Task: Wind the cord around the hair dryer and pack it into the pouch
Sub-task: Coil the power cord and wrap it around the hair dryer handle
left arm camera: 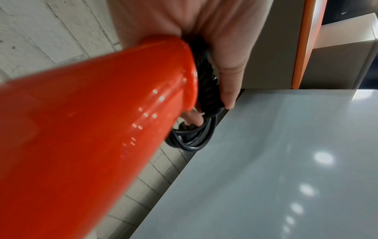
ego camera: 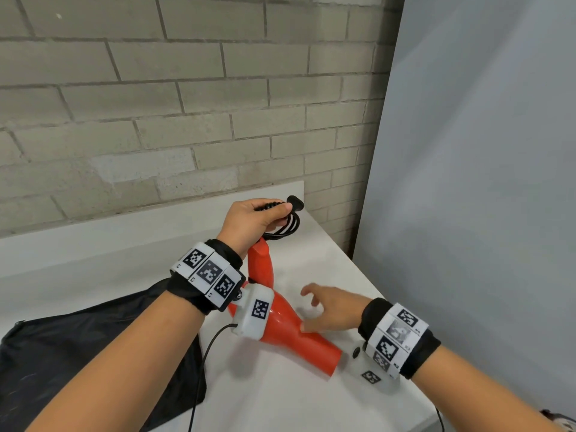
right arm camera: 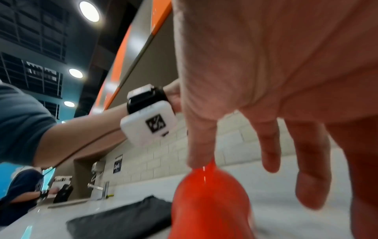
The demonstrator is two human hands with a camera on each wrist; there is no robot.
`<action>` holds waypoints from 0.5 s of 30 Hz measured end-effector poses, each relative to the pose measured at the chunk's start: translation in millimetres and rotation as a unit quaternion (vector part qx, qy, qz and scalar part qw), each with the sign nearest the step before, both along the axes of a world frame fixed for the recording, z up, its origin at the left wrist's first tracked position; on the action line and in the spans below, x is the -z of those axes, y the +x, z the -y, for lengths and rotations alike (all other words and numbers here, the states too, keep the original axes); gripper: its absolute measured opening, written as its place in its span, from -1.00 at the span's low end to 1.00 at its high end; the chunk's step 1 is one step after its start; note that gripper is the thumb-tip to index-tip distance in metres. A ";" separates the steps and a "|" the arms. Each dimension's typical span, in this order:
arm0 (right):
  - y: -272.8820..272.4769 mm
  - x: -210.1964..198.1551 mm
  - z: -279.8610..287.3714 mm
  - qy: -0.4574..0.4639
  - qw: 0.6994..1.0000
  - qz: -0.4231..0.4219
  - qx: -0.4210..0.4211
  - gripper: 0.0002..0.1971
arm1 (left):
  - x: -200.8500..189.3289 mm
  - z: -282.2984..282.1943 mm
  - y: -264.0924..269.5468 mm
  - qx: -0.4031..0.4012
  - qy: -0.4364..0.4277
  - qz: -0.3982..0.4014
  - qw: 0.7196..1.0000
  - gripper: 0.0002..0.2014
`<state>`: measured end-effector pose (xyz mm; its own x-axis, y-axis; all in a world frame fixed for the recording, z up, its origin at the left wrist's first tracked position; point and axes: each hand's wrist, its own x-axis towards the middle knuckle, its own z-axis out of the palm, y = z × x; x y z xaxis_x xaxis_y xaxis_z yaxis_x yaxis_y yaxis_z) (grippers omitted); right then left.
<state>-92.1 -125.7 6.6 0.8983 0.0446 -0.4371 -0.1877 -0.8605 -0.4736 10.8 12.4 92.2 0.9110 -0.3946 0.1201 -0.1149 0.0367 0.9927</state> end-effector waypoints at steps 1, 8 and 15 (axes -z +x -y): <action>-2.7 6.0 -2.7 0.006 0.999 -0.037 -0.007 -0.21 | -0.3 -0.3 -1.2 0.001 -0.004 0.002 1.000 -0.90; -12.5 23.3 -18.1 0.065 0.996 -0.068 0.007 -0.19 | 0.3 0.4 -13.0 0.027 -0.031 0.031 0.999 -0.93; -7.6 17.3 -2.7 0.006 0.998 -0.028 0.048 -0.23 | 2.2 -2.6 -10.7 -0.004 -0.057 0.027 0.998 -0.95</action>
